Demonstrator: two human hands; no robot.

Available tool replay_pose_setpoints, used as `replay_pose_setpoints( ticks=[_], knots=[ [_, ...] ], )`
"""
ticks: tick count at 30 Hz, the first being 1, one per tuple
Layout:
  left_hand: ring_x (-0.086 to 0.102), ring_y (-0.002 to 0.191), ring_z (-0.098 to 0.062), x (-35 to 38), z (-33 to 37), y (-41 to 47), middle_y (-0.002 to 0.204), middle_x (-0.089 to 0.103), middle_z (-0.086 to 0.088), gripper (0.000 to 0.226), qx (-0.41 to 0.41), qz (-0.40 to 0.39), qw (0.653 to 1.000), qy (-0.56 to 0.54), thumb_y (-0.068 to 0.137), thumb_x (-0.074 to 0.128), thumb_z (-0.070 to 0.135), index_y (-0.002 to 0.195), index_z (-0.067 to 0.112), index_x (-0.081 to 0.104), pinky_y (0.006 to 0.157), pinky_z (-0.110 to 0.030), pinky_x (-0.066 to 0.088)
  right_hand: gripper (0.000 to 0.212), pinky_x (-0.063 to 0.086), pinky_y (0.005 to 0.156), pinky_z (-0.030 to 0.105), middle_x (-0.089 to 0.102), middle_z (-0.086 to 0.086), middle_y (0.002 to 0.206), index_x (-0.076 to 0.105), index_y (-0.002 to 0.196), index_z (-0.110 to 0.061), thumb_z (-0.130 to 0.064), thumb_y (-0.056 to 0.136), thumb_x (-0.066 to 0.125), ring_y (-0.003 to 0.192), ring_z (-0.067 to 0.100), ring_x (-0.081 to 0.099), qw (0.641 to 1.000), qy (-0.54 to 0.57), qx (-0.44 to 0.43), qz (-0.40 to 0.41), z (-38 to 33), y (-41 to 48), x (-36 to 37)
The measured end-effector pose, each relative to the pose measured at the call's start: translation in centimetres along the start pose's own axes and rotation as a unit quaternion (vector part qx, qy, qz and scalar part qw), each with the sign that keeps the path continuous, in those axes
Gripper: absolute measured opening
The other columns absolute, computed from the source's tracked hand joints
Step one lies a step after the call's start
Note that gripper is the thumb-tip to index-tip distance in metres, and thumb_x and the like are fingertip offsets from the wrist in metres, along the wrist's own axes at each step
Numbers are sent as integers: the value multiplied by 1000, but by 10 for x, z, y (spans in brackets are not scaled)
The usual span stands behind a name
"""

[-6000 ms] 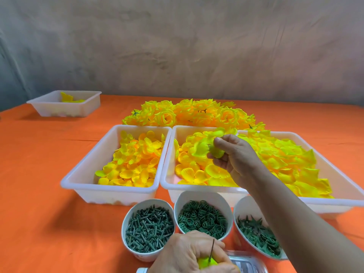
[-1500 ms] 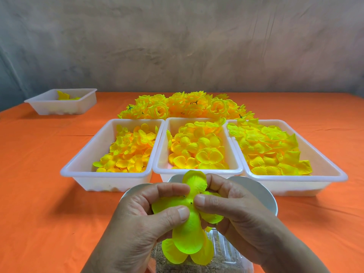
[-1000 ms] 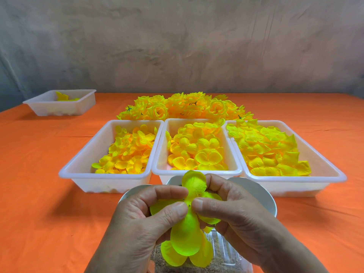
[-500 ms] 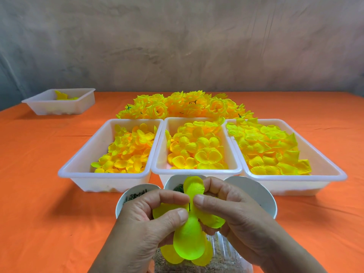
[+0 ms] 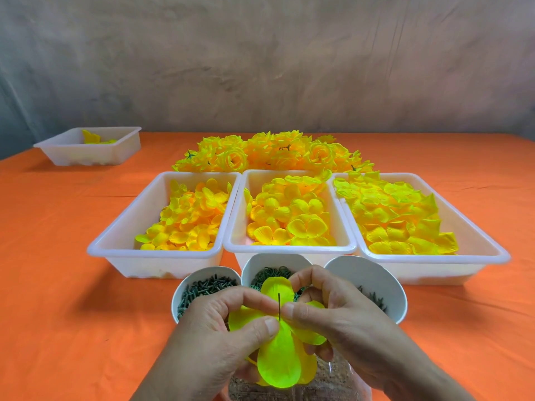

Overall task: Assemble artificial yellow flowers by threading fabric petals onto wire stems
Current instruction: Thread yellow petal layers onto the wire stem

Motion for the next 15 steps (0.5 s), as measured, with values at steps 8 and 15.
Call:
replay_pose_setpoints(
  ticks=[8,15],
  knots=[
    [57,49,-16,3,-19,0,62,63,-4,18,-58,-50,997,-19,62,75,25,80,28,75,46,-26,49,39,35,40,21,53,-4,60,58,102,-11,-24,68,74,47,14,51,1000,21,22,-5,10,-2,2],
    [56,103,7,-24,25,-5,108,54,25,60,154,71,958,232,46,61,86,100,61,66,89,-29,50,36,42,49,30,56,-9,61,63,89,-33,-64,70,65,54,9,51,982,-169,-23,79,-2,-3,-20]
  ],
)
Point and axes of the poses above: each hand's wrist, its own y-axis towards the middle knuckle, its own x-axis out of the palm, z = x × y, the point moved 6 cm from there along y, towards the middle knuckle
